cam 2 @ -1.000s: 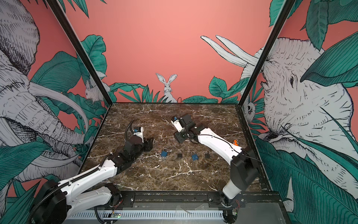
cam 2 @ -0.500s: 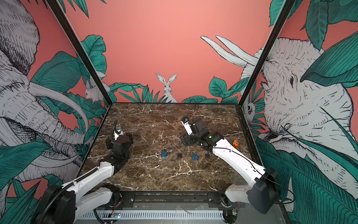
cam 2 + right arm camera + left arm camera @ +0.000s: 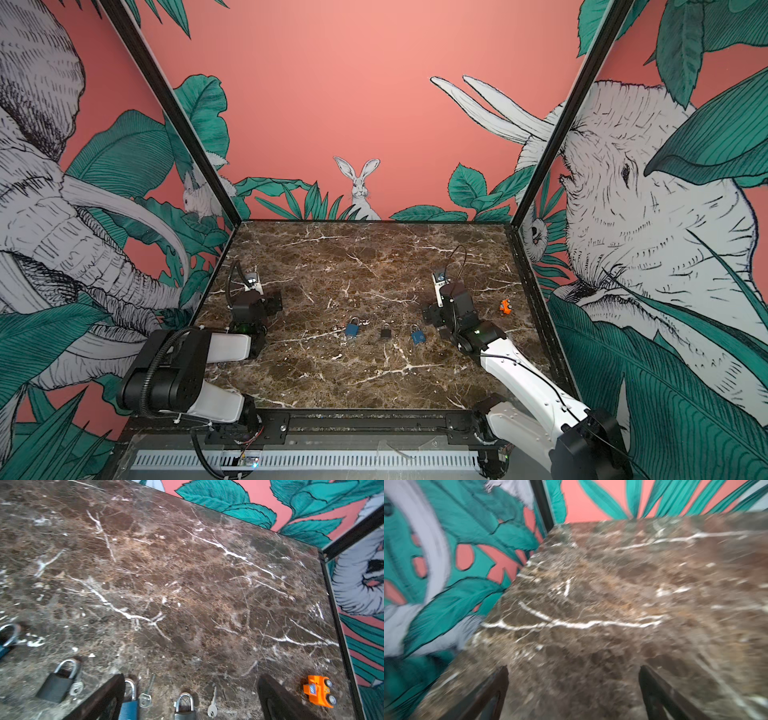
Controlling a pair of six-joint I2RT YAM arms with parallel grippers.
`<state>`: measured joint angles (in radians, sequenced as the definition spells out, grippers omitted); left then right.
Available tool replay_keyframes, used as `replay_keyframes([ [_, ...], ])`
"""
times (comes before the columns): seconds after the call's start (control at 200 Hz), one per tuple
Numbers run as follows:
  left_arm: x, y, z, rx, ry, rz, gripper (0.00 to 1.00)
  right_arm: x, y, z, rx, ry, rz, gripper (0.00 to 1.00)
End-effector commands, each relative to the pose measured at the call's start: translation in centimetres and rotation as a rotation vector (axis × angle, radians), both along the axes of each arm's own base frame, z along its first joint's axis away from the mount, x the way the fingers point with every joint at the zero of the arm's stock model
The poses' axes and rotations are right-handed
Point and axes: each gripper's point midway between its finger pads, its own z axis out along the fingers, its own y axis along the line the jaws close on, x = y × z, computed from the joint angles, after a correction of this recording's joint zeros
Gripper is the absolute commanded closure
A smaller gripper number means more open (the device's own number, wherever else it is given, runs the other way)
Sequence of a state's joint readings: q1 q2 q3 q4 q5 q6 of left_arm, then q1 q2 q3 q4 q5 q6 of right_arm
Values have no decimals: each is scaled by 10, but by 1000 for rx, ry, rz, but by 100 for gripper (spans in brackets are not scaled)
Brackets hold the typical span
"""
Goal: Lock with the key
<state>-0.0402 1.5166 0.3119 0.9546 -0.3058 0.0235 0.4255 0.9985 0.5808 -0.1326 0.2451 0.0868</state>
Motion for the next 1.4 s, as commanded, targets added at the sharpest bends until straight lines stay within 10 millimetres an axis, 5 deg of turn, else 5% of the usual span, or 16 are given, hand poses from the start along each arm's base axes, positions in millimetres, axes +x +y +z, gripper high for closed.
replay_keyframes([
  [0.0,11,-22,18,-31,-134,-162,2,18,-40,10,-2,-118,-207,2],
  [0.145,25,-33,8,-41,-24,-231,2,29,-88,7,-30,-189,-401,2],
  [0.415,24,-32,7,-32,-14,-225,2,52,-127,-25,-155,-257,-487,2],
  [0.55,24,-33,5,-33,-1,-226,2,64,-105,-21,-86,-315,-360,2],
  [0.68,23,-33,4,-35,14,-222,2,68,-97,-46,-64,-381,-290,2],
  [0.73,23,-34,4,-32,10,-226,2,71,-98,-34,-64,-443,-307,2],
  [0.81,24,-34,4,-29,13,-224,2,75,-101,-48,-65,-313,-322,2],
  [1.03,24,-34,4,-28,13,-223,2,76,-88,-46,-18,-353,-210,2],
  [1.15,24,-34,5,-28,12,-223,2,91,-94,-56,46,-234,-199,2],
  [1.395,24,-36,4,-24,15,-229,2,91,-95,-56,67,-231,-185,2],
])
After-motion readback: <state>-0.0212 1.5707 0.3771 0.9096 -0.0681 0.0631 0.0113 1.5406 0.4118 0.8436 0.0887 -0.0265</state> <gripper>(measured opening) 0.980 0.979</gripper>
